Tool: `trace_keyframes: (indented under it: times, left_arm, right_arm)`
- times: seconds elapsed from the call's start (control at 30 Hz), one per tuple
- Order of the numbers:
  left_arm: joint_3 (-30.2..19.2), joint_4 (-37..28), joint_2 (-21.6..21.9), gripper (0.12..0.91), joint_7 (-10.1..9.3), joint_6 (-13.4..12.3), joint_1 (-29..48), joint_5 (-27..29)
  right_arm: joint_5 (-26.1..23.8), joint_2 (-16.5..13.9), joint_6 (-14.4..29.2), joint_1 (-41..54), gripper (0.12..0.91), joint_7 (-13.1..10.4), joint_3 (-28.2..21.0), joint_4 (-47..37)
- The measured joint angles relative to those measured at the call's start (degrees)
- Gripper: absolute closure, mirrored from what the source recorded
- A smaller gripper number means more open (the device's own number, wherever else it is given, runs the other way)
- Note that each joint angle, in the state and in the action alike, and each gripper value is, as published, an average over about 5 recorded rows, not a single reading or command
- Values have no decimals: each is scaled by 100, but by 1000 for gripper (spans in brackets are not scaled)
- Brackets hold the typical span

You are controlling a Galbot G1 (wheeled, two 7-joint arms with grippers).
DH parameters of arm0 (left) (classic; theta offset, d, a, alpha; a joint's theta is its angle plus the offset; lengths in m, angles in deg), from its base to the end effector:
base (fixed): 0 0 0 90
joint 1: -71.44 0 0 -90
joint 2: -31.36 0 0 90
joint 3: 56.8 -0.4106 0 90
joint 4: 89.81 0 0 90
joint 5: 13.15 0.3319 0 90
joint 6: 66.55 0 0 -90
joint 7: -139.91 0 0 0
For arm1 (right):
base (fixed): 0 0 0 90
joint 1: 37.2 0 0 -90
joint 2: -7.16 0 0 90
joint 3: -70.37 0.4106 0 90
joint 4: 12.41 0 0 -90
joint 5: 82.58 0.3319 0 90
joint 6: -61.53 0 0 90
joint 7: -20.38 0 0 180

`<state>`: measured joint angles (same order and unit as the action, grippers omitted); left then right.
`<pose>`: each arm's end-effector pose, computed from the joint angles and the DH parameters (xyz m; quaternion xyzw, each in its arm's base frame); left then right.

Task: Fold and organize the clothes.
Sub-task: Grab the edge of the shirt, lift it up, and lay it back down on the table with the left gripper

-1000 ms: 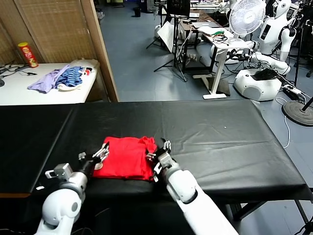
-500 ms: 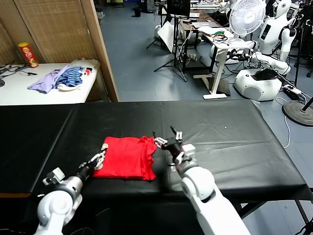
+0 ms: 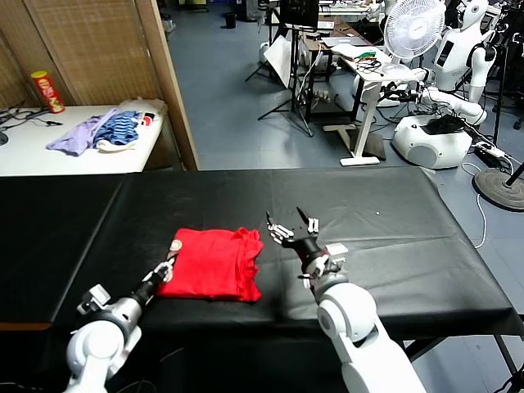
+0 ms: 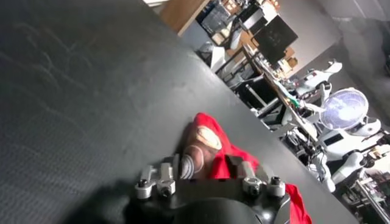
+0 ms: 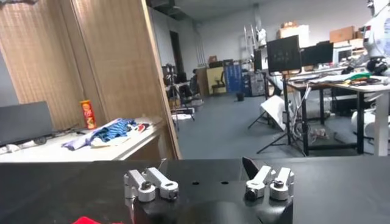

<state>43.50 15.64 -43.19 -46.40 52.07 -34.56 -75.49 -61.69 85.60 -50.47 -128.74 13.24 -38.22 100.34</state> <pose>0.2212 0.1410 -0.3706 -0.0069 -0.9046 0.3662 0.2180 0.2820 0.0390 -0.3038 0.1619 -0.9826 -0.0684 0.0609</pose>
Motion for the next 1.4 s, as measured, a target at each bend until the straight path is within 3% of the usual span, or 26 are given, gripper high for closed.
trace_keyframes:
  times: [0.1,0.17,0.27,0.47,0.67,0.83,1.03,1.2,1.4]
  left_arm:
    - [-22,59,-33,850,-46,-35,-19,300]
    - [-49,154,-52,881,-117,-28,-59,645]
    - [-116,367,-31,873,-173,-68,-144,1498]
    - [-151,638,157,880,-184,-150,-241,3254]
    - [-9,669,562,880,-98,-245,-296,4221]
    - [289,683,1188,880,-10,-375,-314,4911]
    - [693,970,1866,880,-49,-290,-399,5961]
    - [541,1415,1822,880,-27,-351,-523,6071]
    - [-368,1469,1322,880,-32,-603,-463,5546]
  right_arm:
    - [-188,23,-134,-67,227,-137,45,43]
    - [-385,62,-298,-137,227,-279,80,84]
    - [-667,119,-499,-287,227,-383,135,152]
    - [-929,97,-663,-633,227,-351,277,279]
    - [-959,44,-678,-854,227,-312,404,359]
    - [-966,76,-674,-903,227,-302,419,367]
    - [-993,90,-681,-856,227,-300,405,328]
    - [-1006,99,-681,-891,227,-287,390,314]
    - [-1029,74,-680,-992,227,-221,419,373]
